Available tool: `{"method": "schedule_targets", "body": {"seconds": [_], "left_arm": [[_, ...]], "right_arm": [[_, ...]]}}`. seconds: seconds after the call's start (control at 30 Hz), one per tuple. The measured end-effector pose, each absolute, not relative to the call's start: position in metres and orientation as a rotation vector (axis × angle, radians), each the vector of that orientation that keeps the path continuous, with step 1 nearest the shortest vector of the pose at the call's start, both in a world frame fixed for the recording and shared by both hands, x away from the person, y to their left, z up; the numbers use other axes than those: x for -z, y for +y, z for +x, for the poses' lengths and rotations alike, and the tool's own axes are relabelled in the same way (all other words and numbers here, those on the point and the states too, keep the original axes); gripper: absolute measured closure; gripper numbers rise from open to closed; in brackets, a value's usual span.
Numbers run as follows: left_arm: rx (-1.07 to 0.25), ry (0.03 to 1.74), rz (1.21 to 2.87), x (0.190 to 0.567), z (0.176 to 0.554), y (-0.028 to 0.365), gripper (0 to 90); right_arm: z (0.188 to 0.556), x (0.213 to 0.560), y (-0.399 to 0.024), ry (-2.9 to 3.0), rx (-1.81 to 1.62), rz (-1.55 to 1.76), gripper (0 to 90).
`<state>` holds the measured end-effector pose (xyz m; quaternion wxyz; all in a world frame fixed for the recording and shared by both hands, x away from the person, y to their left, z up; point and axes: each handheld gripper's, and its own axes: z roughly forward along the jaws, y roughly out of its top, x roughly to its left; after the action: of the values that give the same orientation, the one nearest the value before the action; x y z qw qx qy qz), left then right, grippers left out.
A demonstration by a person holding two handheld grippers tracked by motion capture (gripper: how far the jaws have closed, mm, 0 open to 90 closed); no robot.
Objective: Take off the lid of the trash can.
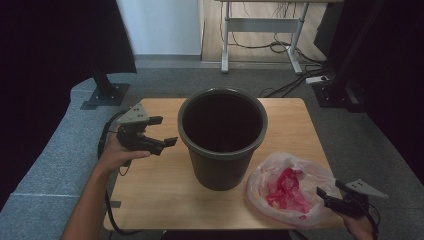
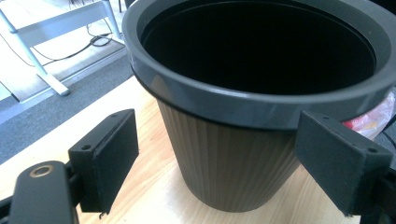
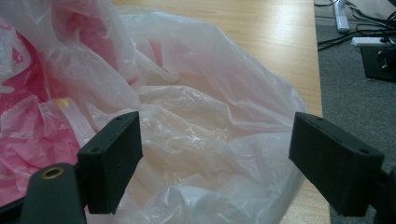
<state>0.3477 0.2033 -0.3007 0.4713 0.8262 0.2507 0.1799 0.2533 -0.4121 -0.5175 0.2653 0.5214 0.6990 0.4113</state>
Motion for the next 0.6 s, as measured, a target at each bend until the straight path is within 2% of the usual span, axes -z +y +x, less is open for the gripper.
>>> {"method": "schedule_targets", "body": {"seconds": [0.6], "left_arm": [[-0.405,0.585,2.056,0.28,0.376,0.191,13.5]], "right_arm": [[0.254,0.517,-0.414,1.88,-1.111,1.414,16.8]]}}
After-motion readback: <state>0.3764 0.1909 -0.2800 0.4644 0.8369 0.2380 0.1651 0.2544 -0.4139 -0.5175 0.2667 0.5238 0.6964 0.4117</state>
